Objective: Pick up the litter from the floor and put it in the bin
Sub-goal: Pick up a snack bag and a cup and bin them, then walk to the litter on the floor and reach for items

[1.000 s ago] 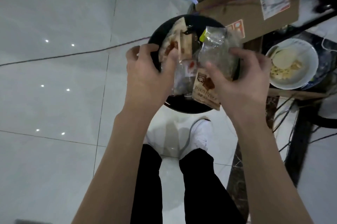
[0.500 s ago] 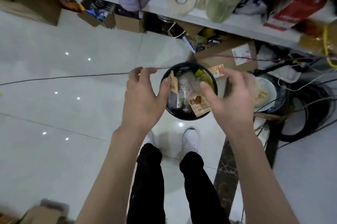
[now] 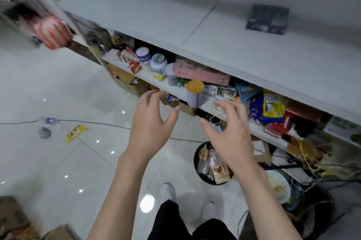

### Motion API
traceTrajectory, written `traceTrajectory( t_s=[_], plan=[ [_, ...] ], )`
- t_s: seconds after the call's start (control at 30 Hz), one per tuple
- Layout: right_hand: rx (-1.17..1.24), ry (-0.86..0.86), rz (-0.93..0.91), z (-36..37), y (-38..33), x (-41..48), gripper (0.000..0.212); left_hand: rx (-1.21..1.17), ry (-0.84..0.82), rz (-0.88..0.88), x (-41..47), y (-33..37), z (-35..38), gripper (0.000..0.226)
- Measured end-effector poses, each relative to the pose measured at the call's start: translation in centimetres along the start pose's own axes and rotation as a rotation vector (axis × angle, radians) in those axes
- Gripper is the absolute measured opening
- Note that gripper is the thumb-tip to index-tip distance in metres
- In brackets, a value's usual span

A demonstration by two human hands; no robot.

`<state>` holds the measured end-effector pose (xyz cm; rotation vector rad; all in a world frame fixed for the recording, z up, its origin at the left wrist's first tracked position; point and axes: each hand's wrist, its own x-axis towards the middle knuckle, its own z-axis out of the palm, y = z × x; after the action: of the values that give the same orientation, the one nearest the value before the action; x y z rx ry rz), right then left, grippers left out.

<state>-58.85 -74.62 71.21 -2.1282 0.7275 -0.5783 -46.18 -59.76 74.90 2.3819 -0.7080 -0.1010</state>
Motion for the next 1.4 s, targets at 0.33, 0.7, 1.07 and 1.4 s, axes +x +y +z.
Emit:
traceTrajectory(
  t_s=[0.33,0.7,1.07,1.4],
  plan=[
    [0.077,-0.196,-0.186,3.5,-8.9,-0.5,0.043,-0.102,0.243,-0.189,-6.7,-5.0,-10.9,0.046],
    [0.000,-0.478,-0.289,19.6,-17.7,-2.0,0.041,-0.210,0.351,-0.544,-13.5,-21.7,-18.7,0.039],
    [-0.170,-0.835,-0.450,36.0,-27.2,-3.3,0.030,-0.021,0.258,-0.800,-15.9,-35.2,-24.4,0.045],
    [-0.204,-0.922,-0.512,49.9,-33.3,6.3,0.034,0.070,0.113,-0.932,-4.4,-44.5,-29.0,0.049]
  ],
)
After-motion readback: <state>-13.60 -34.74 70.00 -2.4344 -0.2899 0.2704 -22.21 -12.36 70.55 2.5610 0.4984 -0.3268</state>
